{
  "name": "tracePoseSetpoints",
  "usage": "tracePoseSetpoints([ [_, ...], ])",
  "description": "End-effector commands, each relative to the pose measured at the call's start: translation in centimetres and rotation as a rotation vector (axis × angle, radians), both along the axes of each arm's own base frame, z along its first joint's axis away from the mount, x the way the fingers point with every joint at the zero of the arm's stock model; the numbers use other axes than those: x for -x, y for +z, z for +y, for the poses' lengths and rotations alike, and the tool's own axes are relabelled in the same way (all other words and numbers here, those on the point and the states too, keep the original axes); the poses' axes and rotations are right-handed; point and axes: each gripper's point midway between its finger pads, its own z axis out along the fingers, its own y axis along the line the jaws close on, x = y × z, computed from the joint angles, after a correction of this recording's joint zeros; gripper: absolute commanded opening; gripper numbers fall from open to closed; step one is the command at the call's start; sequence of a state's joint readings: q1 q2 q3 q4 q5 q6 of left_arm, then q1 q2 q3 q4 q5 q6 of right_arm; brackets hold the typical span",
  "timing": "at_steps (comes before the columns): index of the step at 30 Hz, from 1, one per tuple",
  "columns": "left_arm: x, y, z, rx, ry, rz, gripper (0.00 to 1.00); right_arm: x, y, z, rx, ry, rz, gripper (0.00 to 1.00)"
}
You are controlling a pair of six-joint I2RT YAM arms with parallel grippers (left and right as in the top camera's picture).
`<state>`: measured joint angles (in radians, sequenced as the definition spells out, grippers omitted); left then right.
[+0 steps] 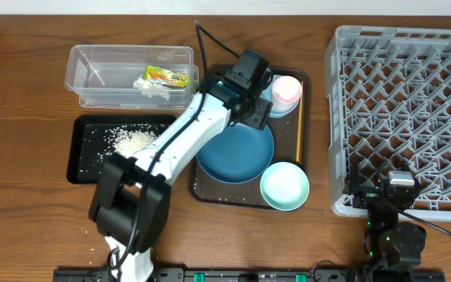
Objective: Sort waste into correct bins and load items into the dishwasher rack
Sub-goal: 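Reach the left gripper to the white tissue beside the pink cup and grasp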
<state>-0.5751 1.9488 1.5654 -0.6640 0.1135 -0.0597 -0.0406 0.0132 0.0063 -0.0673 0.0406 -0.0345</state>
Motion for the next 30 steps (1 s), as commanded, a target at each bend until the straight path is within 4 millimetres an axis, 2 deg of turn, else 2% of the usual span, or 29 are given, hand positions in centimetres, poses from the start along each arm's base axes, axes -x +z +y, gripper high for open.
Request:
tracePoseSetpoints([
  [1,-1.3,-1.2,1.3,-0.124,-0.064,-0.067,0.65,0.0,-0.1,-0.2,0.008,-0.010,0.005,0.99],
  [8,-2.6,-2.6,0.5,-0.138,-0.134,-0.110,0.65,0.0,-0.1,-0.2,0.008,-0.010,0.005,0.99],
  [24,-3.6,-5.1,-0.2,-0.148,-0.167,-0.124,0.64,0.0,-0.1,-0.2,0.008,-0.010,0.005,0.99],
  [27,-3.9,-5.0,-0.3,-0.144,-0.165,-0.134,0.51,0.0,-0.1,-0.2,0.008,-0.010,0.005,0.99],
  [30,-4.1,-4.8,-0.3,-0.145,-0.161,-0.145,0.33,0.0,-0.1,-0.2,0.008,-0.010,0.005,0.99],
])
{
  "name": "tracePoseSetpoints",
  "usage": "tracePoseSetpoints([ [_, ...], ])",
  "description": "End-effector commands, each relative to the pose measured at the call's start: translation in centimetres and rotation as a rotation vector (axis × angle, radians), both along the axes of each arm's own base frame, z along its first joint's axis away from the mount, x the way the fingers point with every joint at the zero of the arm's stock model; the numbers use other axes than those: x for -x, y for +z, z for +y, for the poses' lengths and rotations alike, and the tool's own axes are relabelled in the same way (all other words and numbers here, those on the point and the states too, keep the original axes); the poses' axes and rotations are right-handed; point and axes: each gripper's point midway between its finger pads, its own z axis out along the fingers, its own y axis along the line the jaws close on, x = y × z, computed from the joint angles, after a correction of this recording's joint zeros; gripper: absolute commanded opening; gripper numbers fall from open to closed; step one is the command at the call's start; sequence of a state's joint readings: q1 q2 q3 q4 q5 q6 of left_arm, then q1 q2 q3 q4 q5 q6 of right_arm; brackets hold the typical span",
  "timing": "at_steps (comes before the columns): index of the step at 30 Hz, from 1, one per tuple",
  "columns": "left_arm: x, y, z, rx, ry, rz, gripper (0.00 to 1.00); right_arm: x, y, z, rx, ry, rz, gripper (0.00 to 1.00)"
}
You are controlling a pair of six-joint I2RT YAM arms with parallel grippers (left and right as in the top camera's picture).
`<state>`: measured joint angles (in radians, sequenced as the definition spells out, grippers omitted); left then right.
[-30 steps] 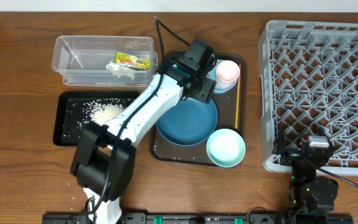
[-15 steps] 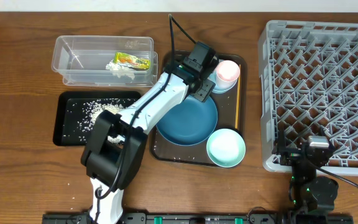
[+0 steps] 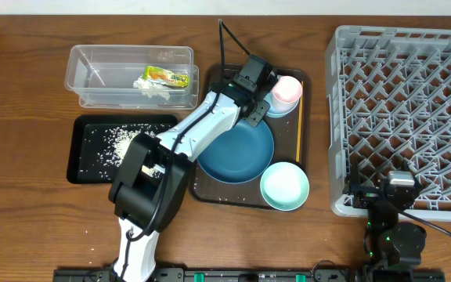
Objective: Sort waste into correct bins and load items into the dishwasher rack
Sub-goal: 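Reach the left gripper to the white tissue beside the pink cup and grasp, then carry the tissue with the left gripper and drop it into the clear bin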
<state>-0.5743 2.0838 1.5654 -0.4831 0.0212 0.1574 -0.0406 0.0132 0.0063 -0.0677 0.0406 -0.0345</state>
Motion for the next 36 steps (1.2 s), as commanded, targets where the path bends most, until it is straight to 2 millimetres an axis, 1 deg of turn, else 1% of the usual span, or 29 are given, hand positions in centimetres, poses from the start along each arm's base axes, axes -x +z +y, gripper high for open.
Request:
tracePoseSetpoints([
  [1,-0.3,-0.5,0.2,-0.020,-0.007,-0.009,0.29,0.0,-0.1,-0.2,0.008,-0.010,0.004,0.99],
  [2,-0.3,-0.4,0.2,-0.019,-0.007,-0.010,0.24,0.0,-0.1,-0.2,0.008,-0.010,0.004,0.99],
  [4,-0.4,-0.3,0.2,-0.018,-0.007,-0.013,0.18,0.0,-0.1,-0.2,0.008,-0.010,0.004,0.99],
  [5,-0.4,-0.1,0.2,-0.016,-0.006,-0.015,0.13,0.0,-0.1,-0.2,0.008,-0.010,0.004,0.99],
  [7,-0.4,0.5,0.1,-0.004,0.005,-0.023,0.06,0.0,-0.1,-0.2,0.008,-0.010,0.004,0.99],
  [11,-0.6,3.0,0.0,0.032,0.020,-0.062,0.06,0.0,-0.1,-0.2,0.008,-0.010,0.004,0.99],
  [14,-0.8,5.8,0.2,0.053,0.028,-0.116,0.06,0.0,-0.1,-0.2,0.008,-0.010,0.004,0.99],
  [16,-1.2,7.8,0.9,0.043,0.059,-0.170,0.06,0.0,-0.1,-0.2,0.008,-0.010,0.004,0.99],
  [21,-2.8,12.9,4.4,-0.001,0.203,-0.333,0.06,0.0,-0.1,-0.2,0.008,-0.010,0.004,0.99],
  [22,-3.0,13.5,4.9,-0.003,0.219,-0.349,0.06,0.0,-0.1,-0.2,0.008,-0.010,0.004,0.99],
  [24,-3.8,14.8,6.7,0.006,0.289,-0.384,0.06,0.0,-0.1,-0.2,0.008,-0.010,0.004,0.99],
  [27,-4.9,15.2,9.2,0.031,0.385,-0.392,0.06,0.0,-0.1,-0.2,0.008,-0.010,0.004,0.99],
  [29,-5.7,15.3,11.3,0.060,0.474,-0.388,0.06,0.0,-0.1,-0.2,0.008,-0.010,0.004,0.99],
  [33,-7.6,15.7,16.5,0.147,0.693,-0.400,0.06,0.0,-0.1,-0.2,0.008,-0.010,0.004,0.99],
  [36,-8.7,16.3,20.1,0.181,0.794,-0.427,0.06,0.0,-0.1,-0.2,0.008,-0.010,0.004,0.99],
])
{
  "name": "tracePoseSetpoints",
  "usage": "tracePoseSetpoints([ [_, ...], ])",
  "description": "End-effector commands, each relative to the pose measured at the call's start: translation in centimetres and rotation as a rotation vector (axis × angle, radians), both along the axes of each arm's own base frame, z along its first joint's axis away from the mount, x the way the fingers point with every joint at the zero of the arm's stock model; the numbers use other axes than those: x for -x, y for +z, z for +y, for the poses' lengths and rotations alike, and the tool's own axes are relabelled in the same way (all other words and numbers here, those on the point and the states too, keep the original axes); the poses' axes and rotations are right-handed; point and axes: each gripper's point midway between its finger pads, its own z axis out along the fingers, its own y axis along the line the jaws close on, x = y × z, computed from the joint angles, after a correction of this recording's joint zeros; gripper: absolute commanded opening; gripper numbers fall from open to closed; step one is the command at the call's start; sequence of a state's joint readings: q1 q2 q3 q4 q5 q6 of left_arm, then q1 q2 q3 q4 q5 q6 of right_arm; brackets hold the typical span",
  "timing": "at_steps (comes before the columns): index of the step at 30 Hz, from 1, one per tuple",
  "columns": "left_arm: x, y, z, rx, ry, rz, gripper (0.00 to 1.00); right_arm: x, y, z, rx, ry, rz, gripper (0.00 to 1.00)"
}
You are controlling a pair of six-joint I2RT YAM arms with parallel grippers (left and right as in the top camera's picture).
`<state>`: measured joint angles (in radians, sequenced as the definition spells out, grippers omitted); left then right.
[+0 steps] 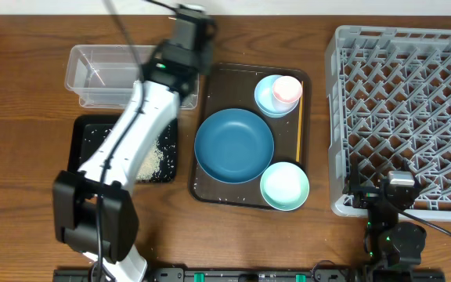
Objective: Sort waste into correct bins and load items into the dishwasher rack
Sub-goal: 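Carry the tissue with the left gripper and drop it into the clear bin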
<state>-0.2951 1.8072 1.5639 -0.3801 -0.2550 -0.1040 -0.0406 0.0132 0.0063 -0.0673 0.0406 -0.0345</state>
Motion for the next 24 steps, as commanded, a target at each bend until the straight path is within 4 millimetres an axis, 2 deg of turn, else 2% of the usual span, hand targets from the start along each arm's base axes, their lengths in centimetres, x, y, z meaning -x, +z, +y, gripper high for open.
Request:
tracePoseSetpoints([
  [1,-1.0,0.6,3.9,0.074,0.148,-0.039,0.06,0.0,-0.1,-0.2,0.008,-0.010,0.005,0.99],
  [6,-0.9,-0.1,8.2,0.097,0.256,-0.019,0.06,0.0,-0.1,-0.2,0.008,-0.010,0.005,0.99],
  [8,-0.7,-0.7,9.2,0.117,0.298,-0.001,0.15,0.0,-0.1,-0.2,0.008,-0.010,0.005,0.99],
  [11,-0.5,-2.1,10.2,0.132,0.341,0.034,0.22,0.0,-0.1,-0.2,0.008,-0.010,0.005,0.99],
  [12,-0.4,-2.5,10.3,0.129,0.345,0.046,0.27,0.0,-0.1,-0.2,0.008,-0.010,0.005,0.99],
  [14,-0.4,-3.4,10.3,0.122,0.346,0.069,0.53,0.0,-0.1,-0.2,0.008,-0.010,0.005,0.99],
  [16,-0.2,-4.1,10.3,0.116,0.347,0.094,0.66,0.0,-0.1,-0.2,0.008,-0.010,0.005,0.99],
  [20,0.8,-4.5,10.1,0.120,0.339,0.139,0.67,0.0,-0.1,-0.2,0.008,-0.010,0.005,0.99],
  [24,2.1,-2.1,10.0,0.132,0.331,0.124,0.67,0.0,-0.1,-0.2,0.008,-0.010,0.005,0.99],
])
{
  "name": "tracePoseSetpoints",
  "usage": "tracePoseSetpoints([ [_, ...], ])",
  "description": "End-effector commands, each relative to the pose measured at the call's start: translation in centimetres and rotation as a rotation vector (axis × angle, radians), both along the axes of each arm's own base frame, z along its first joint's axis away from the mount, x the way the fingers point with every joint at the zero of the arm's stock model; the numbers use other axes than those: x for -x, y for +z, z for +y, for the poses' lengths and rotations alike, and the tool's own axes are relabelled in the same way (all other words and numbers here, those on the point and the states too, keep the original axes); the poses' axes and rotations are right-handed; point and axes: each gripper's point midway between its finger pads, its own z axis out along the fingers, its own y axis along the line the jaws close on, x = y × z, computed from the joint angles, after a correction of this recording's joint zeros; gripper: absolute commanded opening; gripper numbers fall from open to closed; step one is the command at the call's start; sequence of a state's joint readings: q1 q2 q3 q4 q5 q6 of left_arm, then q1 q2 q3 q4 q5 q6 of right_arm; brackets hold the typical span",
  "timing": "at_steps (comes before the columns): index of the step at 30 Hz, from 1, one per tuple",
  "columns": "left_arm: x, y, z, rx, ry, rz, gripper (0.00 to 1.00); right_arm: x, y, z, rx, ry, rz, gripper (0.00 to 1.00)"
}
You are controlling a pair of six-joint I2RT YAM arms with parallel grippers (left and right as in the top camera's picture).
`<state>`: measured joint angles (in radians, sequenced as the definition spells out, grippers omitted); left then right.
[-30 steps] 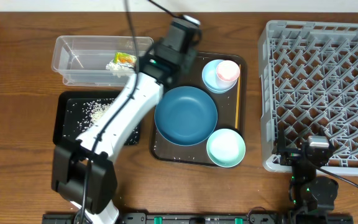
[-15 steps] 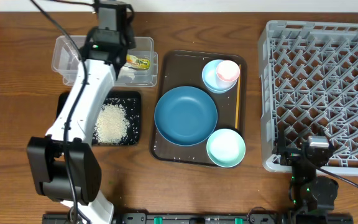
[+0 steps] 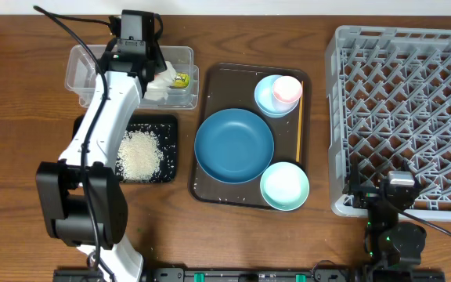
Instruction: Sort waste into correct bins and load items into the dishwasher rack
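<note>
My left gripper [image 3: 137, 64] hangs over the middle of the clear plastic bin [image 3: 84, 59] at the back left. Its wrist covers the fingers, so I cannot tell their state. In the bin, just right of it, lie white crumpled waste [image 3: 160, 83] and a yellow wrapper [image 3: 181, 79]. The brown tray [image 3: 210, 78] carries a blue plate [image 3: 234, 146], a mint bowl [image 3: 284, 186], a pink cup [image 3: 287, 89] on a pale blue dish, and a thin yellow stick [image 3: 299, 129]. My right gripper [image 3: 398, 186] is folded at the rack's front edge; its state is unclear.
A black tray [image 3: 81, 129] with a heap of rice [image 3: 141, 153] lies in front of the bin, partly under my left arm. The grey dishwasher rack [image 3: 405, 110] fills the right side. Bare wood separates the tray from the rack.
My left gripper has moved left, from over the bin's right end to over its middle. The yellow wrapper and white waste in the bin show again. The right arm has not moved.
At first my left gripper was over the brown tray beside the pink cup, and a second later it was still there. Then it was at the right end of the clear bin, and now it is over the bin's middle. The dishes have stayed put.
</note>
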<state>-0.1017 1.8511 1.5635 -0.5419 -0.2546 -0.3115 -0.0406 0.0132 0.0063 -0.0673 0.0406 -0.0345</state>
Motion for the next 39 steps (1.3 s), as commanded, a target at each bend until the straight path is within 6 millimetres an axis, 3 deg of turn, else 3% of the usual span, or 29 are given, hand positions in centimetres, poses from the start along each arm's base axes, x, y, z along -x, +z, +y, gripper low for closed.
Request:
tracePoseSetpoints([
  [1,1.0,3.6,-0.1,0.020,-0.001,-0.060,0.67,0.0,-0.1,-0.2,0.008,-0.010,0.005,0.99],
  [8,5.1,9.9,1.5,-0.022,0.043,-0.136,0.68,0.0,-0.1,-0.2,0.008,-0.010,0.005,0.99],
  [11,6.9,10.7,2.2,-0.039,0.062,-0.117,0.80,0.0,-0.1,-0.2,0.008,-0.010,0.005,0.99],
  [19,10.5,9.0,6.0,-0.050,0.154,0.027,0.86,0.0,-0.1,-0.2,0.008,-0.010,0.005,0.99],
  [24,12.9,8.0,10.7,0.063,0.425,0.034,0.87,0.0,-0.1,-0.2,0.008,-0.010,0.005,0.99],
  [29,15.8,6.7,13.4,0.135,0.561,0.102,0.92,0.0,-0.1,-0.2,0.008,-0.010,0.005,0.99],
  [34,17.9,5.9,13.9,0.134,0.594,0.185,0.92,0.0,-0.1,-0.2,0.008,-0.010,0.005,0.99],
  [39,18.5,5.7,13.7,0.134,0.596,0.212,0.92,0.0,-0.1,-0.2,0.008,-0.010,0.005,0.99],
])
